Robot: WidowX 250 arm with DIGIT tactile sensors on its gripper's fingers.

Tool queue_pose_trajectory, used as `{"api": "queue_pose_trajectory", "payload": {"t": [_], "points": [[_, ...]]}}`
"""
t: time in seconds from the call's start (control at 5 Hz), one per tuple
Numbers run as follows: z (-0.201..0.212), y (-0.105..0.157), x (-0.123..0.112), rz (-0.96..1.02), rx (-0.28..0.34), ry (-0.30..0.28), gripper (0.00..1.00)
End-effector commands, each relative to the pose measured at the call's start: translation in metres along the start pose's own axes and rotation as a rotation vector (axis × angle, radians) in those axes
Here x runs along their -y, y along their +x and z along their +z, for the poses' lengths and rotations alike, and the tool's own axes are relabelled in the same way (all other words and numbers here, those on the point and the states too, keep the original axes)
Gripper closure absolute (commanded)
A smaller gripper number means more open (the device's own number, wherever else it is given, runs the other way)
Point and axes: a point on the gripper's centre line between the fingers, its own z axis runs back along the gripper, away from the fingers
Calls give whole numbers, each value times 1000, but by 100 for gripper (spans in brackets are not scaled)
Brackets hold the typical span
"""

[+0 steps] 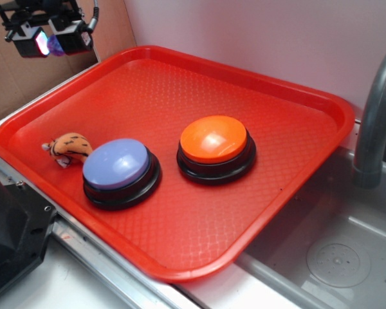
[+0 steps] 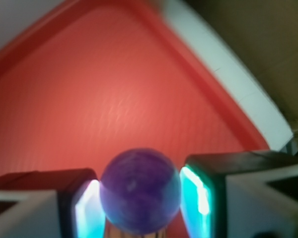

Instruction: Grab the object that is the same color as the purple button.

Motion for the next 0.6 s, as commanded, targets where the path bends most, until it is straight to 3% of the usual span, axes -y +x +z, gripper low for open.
{"api": "queue_pose_trajectory", "payload": {"t": [0.0, 0.4], "points": [[59, -4, 17, -382, 3, 28, 100], [72, 14, 21, -398, 16, 46, 100]]}}
